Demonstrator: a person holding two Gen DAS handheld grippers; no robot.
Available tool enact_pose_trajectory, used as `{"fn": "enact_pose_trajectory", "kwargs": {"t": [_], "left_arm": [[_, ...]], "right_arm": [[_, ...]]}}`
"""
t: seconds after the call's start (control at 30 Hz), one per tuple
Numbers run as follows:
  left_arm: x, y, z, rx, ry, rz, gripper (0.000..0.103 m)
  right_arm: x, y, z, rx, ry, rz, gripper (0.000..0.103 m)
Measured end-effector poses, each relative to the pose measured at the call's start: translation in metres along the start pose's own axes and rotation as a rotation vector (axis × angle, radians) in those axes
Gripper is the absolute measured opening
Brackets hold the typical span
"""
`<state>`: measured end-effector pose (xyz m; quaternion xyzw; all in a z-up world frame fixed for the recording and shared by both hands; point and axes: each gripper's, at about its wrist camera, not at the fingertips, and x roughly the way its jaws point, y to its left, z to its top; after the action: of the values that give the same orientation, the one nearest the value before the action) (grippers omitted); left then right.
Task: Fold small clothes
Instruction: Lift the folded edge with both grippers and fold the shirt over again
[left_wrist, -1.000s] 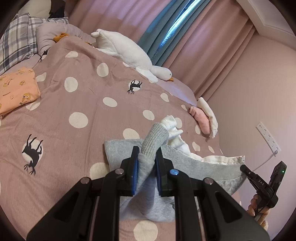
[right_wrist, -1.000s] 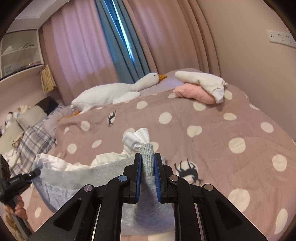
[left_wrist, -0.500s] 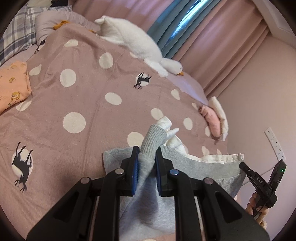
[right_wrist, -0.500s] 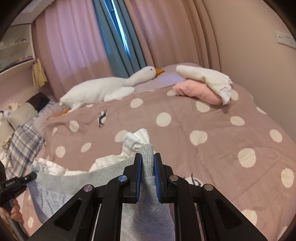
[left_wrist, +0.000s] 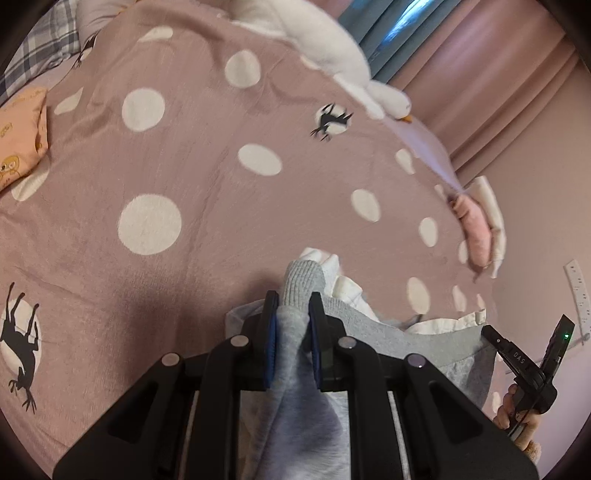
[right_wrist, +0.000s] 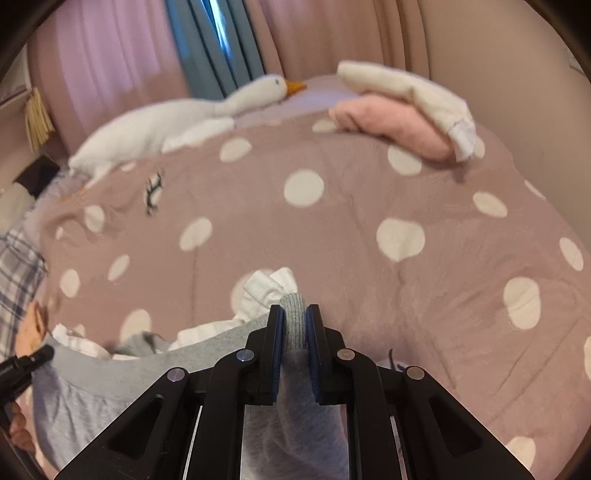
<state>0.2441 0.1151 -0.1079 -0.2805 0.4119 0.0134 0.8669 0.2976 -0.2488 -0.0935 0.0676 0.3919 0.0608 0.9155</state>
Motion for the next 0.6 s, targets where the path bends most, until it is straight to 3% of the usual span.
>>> {"fn": "enact_pose_trajectory", "kwargs": {"t": [0.3, 0.6], "left_arm": [[0.031, 0.021, -0.008, -0.024, 0.070, 0.065, 0.016], [0.048, 0.034, -0.013, -0.036, 0.091, 0.098, 0.019]], "right_arm": [[0.045, -0.014, -0.018, 0.024, 0.114, -0.057, 0.013], [0.062, -0.017, -0.023, 0.022, 0.154, -0.076, 0.013]]}}
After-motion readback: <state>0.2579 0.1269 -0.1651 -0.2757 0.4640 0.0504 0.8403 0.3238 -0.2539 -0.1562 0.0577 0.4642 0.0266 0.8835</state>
